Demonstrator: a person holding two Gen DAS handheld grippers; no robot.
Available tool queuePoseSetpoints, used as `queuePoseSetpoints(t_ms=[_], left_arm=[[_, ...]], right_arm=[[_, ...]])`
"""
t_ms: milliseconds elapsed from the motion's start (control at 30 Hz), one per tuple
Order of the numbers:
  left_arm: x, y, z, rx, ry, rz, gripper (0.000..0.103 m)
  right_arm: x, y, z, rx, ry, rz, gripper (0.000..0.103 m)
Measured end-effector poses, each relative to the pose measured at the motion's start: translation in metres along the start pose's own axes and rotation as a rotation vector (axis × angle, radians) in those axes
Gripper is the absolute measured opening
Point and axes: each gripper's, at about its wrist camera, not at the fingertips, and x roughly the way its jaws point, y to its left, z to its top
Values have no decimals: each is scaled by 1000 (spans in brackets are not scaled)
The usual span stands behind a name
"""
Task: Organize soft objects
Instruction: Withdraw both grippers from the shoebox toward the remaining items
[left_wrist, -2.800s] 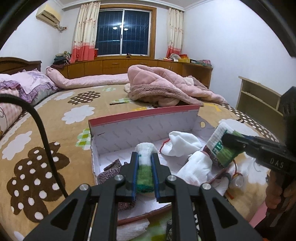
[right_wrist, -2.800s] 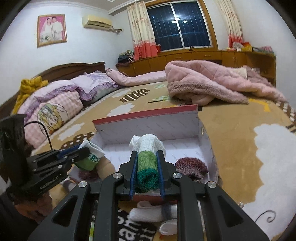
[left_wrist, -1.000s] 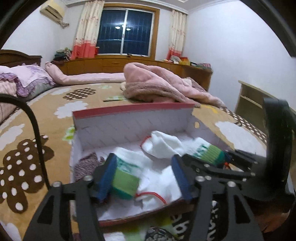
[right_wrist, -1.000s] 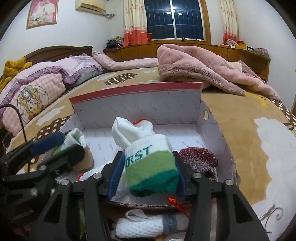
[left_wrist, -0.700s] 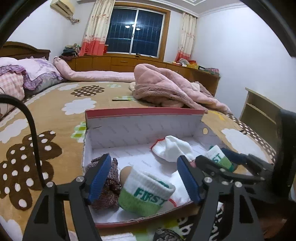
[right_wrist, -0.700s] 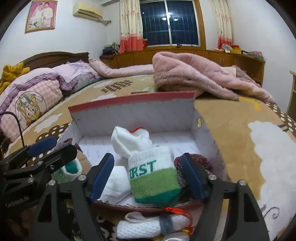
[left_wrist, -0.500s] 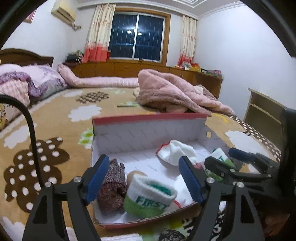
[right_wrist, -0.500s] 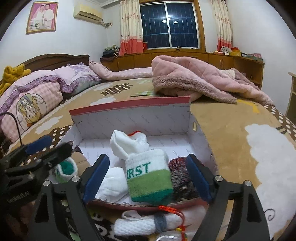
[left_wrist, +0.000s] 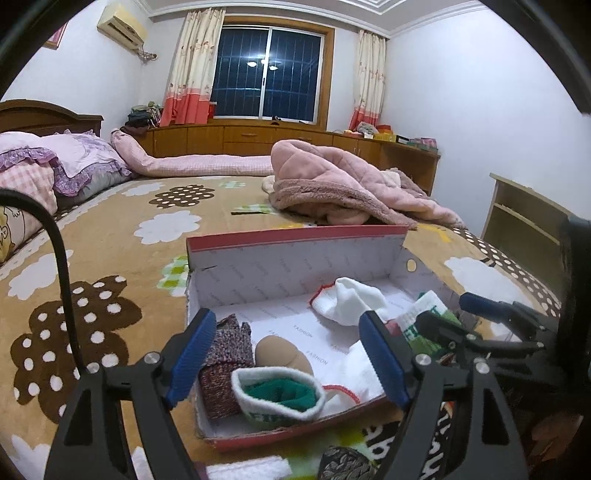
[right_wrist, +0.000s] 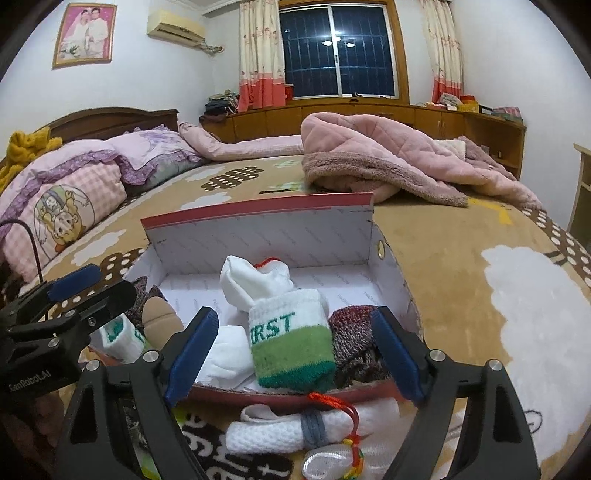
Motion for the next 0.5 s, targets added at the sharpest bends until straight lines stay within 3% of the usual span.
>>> queuePoseSetpoints(t_ms=[267, 500], left_arm=[[-18, 10, 0, -11, -16, -2, 83], [-30, 12, -2, -32, -15, -2, 83]], right_arm=[[-26, 5, -5, 2, -53, 14, 87], [-34, 11, -15, -6, -45, 22, 87]])
